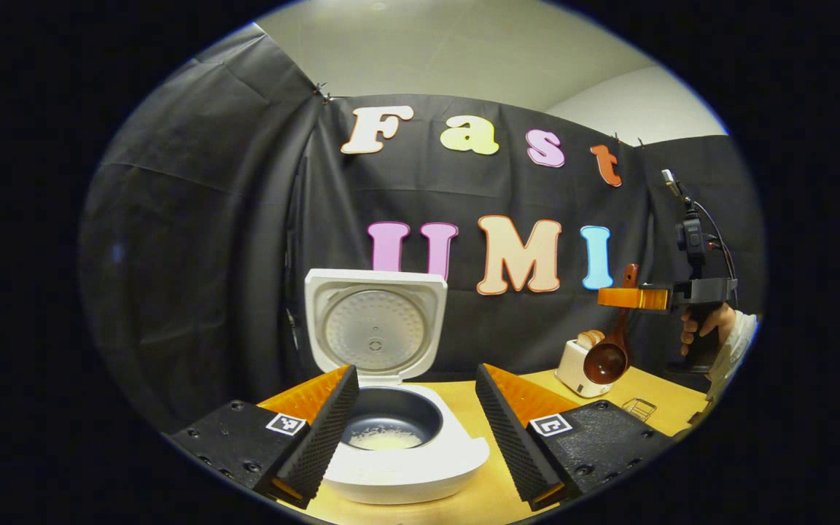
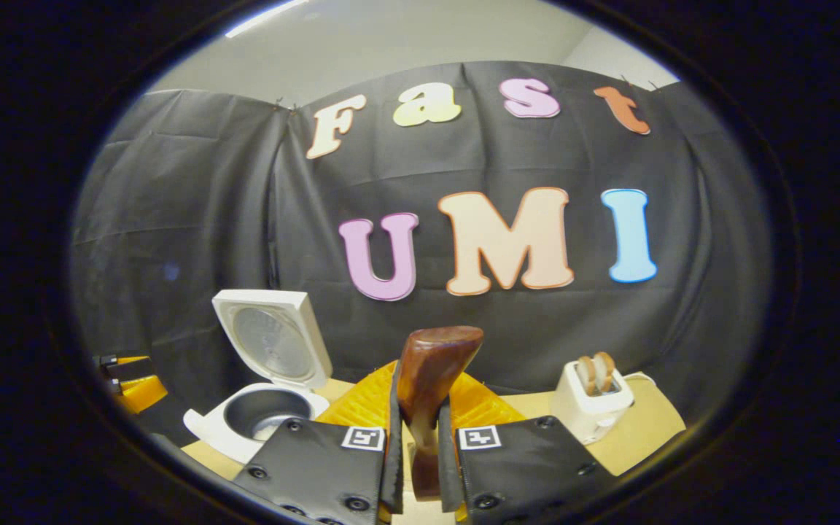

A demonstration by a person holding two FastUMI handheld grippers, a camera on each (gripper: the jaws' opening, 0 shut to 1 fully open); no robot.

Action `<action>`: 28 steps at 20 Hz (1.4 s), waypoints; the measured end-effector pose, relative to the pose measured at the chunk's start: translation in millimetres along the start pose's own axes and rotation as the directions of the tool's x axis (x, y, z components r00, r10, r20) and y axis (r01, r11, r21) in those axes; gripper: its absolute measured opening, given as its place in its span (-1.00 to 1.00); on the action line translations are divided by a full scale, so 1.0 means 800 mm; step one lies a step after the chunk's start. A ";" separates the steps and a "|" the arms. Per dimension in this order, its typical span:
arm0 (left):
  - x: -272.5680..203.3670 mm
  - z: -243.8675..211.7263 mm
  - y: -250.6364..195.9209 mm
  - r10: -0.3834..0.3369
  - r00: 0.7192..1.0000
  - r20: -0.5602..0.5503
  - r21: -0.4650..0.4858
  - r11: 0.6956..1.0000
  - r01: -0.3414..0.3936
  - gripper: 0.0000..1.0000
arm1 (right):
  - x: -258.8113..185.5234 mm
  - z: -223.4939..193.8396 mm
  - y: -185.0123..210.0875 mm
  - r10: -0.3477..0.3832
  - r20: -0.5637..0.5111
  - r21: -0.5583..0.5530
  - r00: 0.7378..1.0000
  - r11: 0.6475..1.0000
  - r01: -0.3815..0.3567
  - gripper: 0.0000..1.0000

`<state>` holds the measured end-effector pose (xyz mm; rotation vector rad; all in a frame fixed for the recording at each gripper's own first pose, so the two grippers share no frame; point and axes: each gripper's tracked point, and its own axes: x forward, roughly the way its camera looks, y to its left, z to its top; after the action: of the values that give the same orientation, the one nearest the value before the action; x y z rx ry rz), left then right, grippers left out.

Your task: Close the left gripper, press the button to open the rice cooker; take a wooden spoon from the chopstick holder with the right hand, scoop a spoonful of rice and pour it into the rice cooker, then put the wooden spoon back into the chopstick holder.

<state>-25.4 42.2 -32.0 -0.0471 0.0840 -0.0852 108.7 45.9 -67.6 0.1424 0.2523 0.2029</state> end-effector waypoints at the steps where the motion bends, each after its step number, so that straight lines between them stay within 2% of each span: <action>1: 0.004 0.002 -0.010 -0.011 1.000 0.002 0.004 1.000 0.011 0.86 | -0.004 -0.002 -0.021 -0.025 0.000 0.001 1.000 1.000 0.025 -0.51; 2: 0.009 0.004 -0.020 -0.023 1.000 0.004 0.009 1.000 0.023 0.90 | -0.010 -0.003 -0.041 -0.048 0.000 0.002 0.999 0.999 0.048 -0.51; 8: 0.031 0.013 -0.074 -0.077 0.997 0.015 0.022 0.997 0.076 0.86 | -0.038 -0.025 -0.158 -0.174 -0.038 0.023 0.984 0.984 0.175 -0.51; 9: 0.034 0.013 -0.081 -0.084 0.996 0.014 0.027 0.996 0.083 0.90 | -0.042 -0.035 -0.174 -0.190 -0.048 0.031 0.981 0.981 0.192 -0.51; 13: 0.040 0.012 -0.109 -0.110 0.994 0.001 0.045 0.993 0.110 0.86 | -0.062 -0.086 -0.221 -0.225 -0.116 0.076 0.967 0.969 0.235 -0.54; 21: 0.040 0.014 -0.129 -0.100 0.995 -0.013 0.087 0.991 0.101 0.89 | -0.059 -0.180 -0.261 -0.226 -0.211 0.167 0.951 0.950 0.263 -0.54; 28: 0.035 0.017 -0.124 -0.073 0.997 -0.010 0.102 0.992 0.074 0.86 | -0.050 -0.234 -0.263 -0.205 -0.274 0.215 0.940 0.939 0.268 -0.57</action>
<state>-5.0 -58.4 -16.1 0.0530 0.0845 -0.1633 60.3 -145.6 -272.6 0.3352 0.5427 -0.0557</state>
